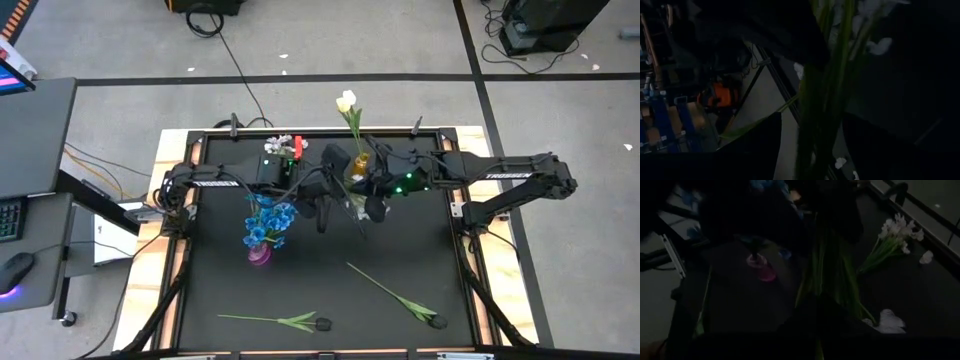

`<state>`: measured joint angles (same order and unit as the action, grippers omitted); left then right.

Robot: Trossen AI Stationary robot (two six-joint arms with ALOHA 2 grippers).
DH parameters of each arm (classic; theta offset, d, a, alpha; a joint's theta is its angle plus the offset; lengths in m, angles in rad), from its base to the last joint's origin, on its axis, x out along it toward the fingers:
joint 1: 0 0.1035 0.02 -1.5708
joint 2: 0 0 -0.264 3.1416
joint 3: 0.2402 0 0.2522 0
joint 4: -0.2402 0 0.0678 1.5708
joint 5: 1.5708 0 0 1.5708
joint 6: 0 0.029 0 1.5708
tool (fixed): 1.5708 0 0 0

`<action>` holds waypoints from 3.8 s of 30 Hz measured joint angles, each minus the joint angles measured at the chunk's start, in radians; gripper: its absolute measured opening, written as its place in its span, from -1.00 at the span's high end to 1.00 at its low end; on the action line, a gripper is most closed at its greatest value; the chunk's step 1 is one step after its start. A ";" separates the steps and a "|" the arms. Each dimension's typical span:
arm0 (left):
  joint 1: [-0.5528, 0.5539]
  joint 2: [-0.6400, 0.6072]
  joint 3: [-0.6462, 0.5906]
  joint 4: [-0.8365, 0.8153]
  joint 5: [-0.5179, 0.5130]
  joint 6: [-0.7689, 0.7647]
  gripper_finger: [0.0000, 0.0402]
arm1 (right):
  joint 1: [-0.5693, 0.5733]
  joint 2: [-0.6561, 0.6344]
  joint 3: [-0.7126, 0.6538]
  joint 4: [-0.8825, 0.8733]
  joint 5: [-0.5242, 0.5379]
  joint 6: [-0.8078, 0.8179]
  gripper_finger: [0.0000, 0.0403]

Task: Sort flowers into vase by color
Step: Put the bottom white flowers into the yellow vase

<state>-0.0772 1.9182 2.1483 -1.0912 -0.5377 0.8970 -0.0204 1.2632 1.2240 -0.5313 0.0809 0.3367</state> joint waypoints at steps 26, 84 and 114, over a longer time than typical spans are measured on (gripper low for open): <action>0.000 0.000 0.000 0.035 0.000 -0.004 0.51 | 0.000 -0.006 0.000 0.014 0.004 -0.006 0.94; 0.319 -0.002 0.000 0.388 0.721 -0.770 0.85 | 0.034 -0.495 -0.001 -0.592 0.364 -0.044 0.20; 0.313 -0.002 0.000 0.978 0.876 -0.979 0.85 | 0.034 -0.494 -0.279 0.489 0.388 -0.379 0.20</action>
<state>0.2361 1.9160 2.1479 -0.1132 0.3382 -0.0822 0.0139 0.7691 0.9452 -0.0422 0.4689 -0.0428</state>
